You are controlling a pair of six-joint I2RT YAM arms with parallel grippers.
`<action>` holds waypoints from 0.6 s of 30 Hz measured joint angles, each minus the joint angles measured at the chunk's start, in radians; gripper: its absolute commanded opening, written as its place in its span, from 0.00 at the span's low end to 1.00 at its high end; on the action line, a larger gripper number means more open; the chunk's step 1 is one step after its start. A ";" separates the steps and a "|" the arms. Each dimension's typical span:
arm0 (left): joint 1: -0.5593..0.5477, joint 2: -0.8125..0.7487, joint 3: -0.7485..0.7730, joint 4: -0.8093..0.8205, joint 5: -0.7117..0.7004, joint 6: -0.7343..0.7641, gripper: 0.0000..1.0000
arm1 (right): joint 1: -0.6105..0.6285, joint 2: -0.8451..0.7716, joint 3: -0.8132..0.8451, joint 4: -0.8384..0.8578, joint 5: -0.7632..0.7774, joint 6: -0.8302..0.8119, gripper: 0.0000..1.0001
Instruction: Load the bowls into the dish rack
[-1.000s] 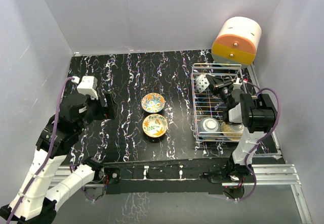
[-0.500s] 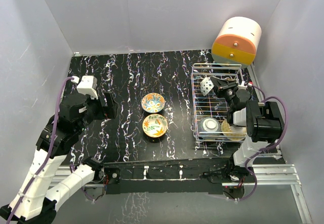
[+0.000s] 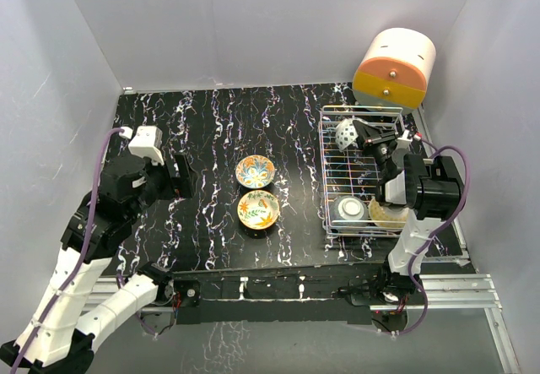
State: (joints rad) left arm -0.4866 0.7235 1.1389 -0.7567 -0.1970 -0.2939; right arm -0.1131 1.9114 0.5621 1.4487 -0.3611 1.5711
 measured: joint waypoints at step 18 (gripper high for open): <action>0.000 0.027 0.023 -0.008 -0.002 -0.014 0.97 | 0.017 0.014 0.054 -0.070 0.066 0.000 0.08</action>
State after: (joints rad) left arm -0.4866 0.7502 1.1618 -0.7647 -0.1993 -0.3084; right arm -0.0959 1.9259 0.6159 1.3785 -0.2955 1.5707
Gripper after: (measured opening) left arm 0.970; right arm 0.117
